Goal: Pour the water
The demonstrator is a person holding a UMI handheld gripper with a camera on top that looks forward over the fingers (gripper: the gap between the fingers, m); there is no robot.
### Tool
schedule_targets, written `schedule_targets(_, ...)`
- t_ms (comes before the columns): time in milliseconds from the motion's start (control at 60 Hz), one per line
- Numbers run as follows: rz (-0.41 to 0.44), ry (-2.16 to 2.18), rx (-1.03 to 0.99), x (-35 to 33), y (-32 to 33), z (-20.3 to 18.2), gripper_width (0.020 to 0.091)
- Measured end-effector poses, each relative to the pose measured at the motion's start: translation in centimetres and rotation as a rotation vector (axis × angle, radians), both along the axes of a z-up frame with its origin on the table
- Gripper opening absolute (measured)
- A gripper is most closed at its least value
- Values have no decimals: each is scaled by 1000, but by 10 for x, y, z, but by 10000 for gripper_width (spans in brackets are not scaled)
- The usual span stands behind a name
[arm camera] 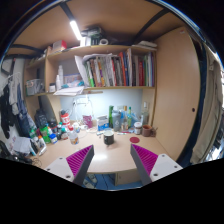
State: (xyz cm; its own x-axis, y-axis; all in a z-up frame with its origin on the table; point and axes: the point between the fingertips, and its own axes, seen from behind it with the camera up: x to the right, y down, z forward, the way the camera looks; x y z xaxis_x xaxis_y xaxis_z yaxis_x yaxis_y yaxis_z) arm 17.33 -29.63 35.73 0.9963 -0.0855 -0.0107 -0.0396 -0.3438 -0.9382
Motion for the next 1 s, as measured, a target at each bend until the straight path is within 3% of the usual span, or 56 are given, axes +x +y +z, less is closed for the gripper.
schedule_targets(283,-44,8,16,0,-27,-9,824)
schedule_targets(450,34,45,91,-25,-2,-17,824)
schedule_targets(633,136,21,47,-71,60,-100,824)
schedule_targets(850,307,18,63,-163,181,-198,827)
schedule_targets(1000,372,29,97,-223,263,-245,812)
